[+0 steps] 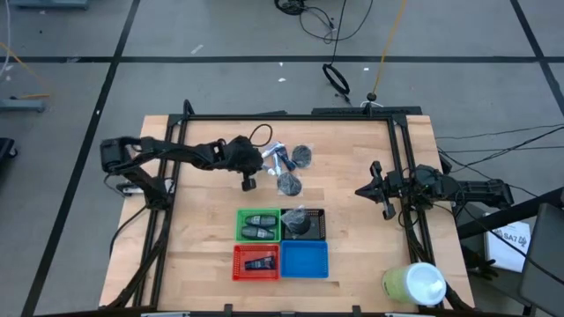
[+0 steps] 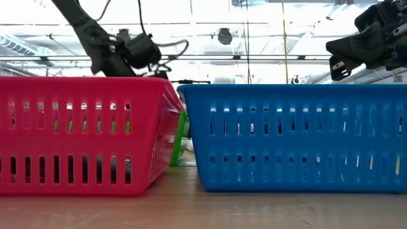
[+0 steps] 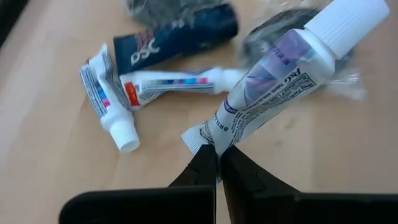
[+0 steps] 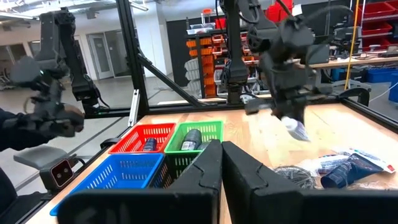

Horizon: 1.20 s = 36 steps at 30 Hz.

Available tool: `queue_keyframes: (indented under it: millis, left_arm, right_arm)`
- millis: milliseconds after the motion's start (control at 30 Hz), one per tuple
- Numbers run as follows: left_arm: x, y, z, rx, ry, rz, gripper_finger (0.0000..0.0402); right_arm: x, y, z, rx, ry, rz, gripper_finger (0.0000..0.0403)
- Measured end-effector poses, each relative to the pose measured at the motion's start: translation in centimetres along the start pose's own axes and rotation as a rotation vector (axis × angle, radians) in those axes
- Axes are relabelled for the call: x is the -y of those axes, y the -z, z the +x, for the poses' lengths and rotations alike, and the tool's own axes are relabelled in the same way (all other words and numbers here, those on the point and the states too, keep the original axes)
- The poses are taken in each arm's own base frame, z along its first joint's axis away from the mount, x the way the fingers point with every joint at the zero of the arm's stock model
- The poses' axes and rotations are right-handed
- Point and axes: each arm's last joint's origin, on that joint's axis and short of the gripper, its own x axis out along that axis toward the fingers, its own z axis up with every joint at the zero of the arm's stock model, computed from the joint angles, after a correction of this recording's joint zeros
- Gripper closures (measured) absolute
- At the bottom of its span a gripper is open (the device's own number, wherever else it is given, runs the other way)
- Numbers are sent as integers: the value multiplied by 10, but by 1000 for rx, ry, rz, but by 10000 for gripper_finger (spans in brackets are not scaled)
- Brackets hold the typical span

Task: Pick & Place Travel size toiletries
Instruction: Put the bottom left white toothpaste into the blue bin

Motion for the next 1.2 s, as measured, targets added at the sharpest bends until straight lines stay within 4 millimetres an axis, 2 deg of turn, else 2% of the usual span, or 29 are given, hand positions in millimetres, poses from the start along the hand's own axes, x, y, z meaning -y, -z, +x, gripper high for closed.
queue_keyframes:
  millis: [233, 367, 667, 800, 1067, 1200]
  left_arm:
    - [29, -21, -37, 112, 55, 61, 401]
    - [48, -30, -54, 193, 154, 100, 401]
    - [87, -46, -80, 377, 258, 213, 402]
    - [92, -56, -85, 502, 267, 241, 402]
    - [87, -61, -85, 550, 252, 197, 402]
    - [83, -64, -79, 577, 237, 184, 402]
  right_arm:
    - [0, 0, 0, 0, 1, 0, 403]
    - [0, 0, 0, 1, 0, 0, 403]
    - [0, -1, 0, 8, 0, -19, 403]
    - [0, -3, 0, 31, -3, -1, 403]
    - [-4, -24, -3, 251, -41, 19, 403]
    - [-4, -28, -4, 293, -48, 16, 403]
